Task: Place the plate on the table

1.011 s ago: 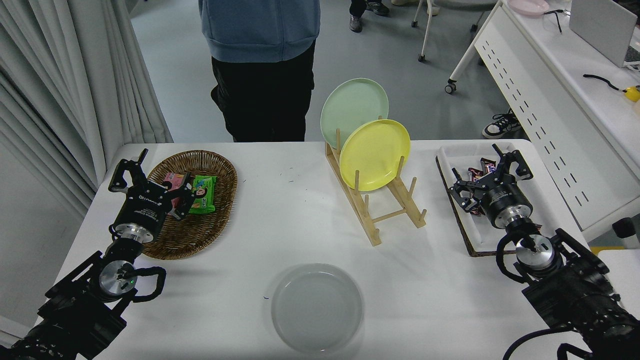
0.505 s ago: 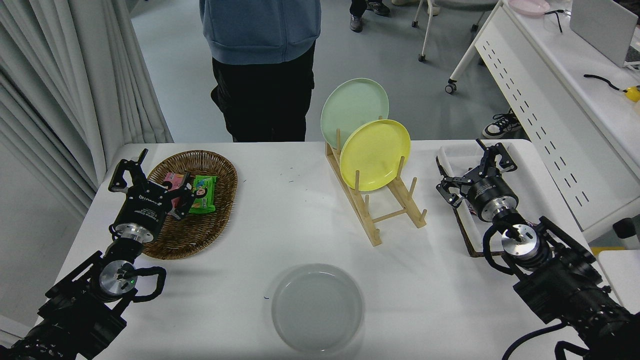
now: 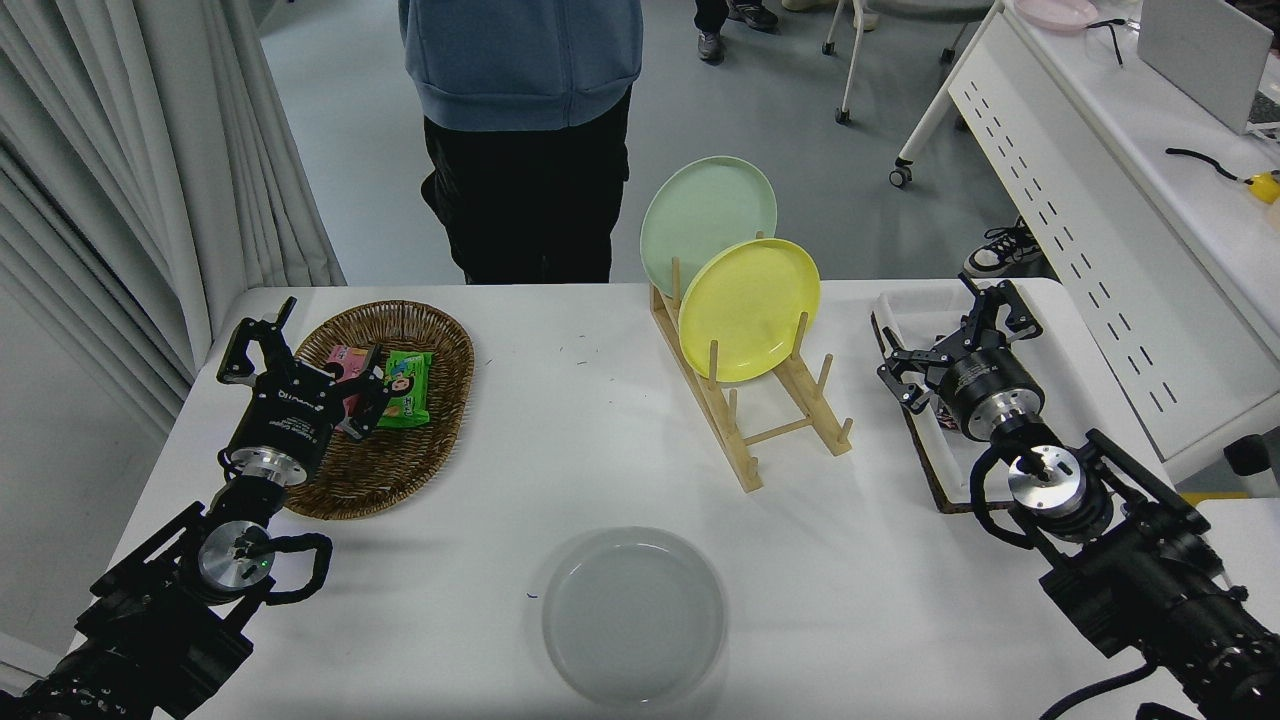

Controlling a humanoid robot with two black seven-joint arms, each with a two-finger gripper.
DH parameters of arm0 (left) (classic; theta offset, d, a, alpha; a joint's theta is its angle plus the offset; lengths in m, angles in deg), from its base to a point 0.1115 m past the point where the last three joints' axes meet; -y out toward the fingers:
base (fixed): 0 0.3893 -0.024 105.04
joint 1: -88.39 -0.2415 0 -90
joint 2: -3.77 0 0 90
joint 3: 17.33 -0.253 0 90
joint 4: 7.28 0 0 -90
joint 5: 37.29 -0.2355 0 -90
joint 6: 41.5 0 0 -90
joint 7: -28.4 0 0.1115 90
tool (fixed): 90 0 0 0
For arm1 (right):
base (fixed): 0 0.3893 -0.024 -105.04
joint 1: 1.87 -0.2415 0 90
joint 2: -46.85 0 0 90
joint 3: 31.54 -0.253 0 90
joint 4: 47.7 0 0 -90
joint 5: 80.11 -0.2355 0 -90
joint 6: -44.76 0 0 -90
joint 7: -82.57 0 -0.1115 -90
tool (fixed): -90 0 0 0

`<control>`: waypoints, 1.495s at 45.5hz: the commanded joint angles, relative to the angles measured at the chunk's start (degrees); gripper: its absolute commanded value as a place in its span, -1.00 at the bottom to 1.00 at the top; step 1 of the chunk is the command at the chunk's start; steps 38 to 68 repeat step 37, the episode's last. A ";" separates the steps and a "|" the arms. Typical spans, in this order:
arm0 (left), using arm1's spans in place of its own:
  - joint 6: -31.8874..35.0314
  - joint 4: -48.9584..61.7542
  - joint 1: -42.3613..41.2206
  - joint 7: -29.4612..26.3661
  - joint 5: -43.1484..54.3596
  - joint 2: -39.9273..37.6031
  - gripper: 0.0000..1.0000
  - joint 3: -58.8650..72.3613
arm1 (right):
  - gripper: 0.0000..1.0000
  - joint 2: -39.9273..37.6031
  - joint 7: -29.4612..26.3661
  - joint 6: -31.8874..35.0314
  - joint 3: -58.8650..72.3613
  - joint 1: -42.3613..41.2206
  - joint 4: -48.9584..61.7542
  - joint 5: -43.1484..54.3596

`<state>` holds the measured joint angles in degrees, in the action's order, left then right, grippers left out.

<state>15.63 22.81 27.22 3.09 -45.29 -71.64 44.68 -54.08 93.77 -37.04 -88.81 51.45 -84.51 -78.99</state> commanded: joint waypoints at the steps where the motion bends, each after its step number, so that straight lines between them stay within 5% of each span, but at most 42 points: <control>1: 0.00 -0.03 0.00 0.00 0.00 0.00 1.00 -0.04 | 1.00 -0.41 4.27 2.96 -0.13 1.17 -0.36 -0.06; 68: 0.00 -0.03 0.00 0.00 0.00 0.00 1.00 0.04 | 1.00 -0.50 4.80 7.62 2.77 1.43 0.16 0.46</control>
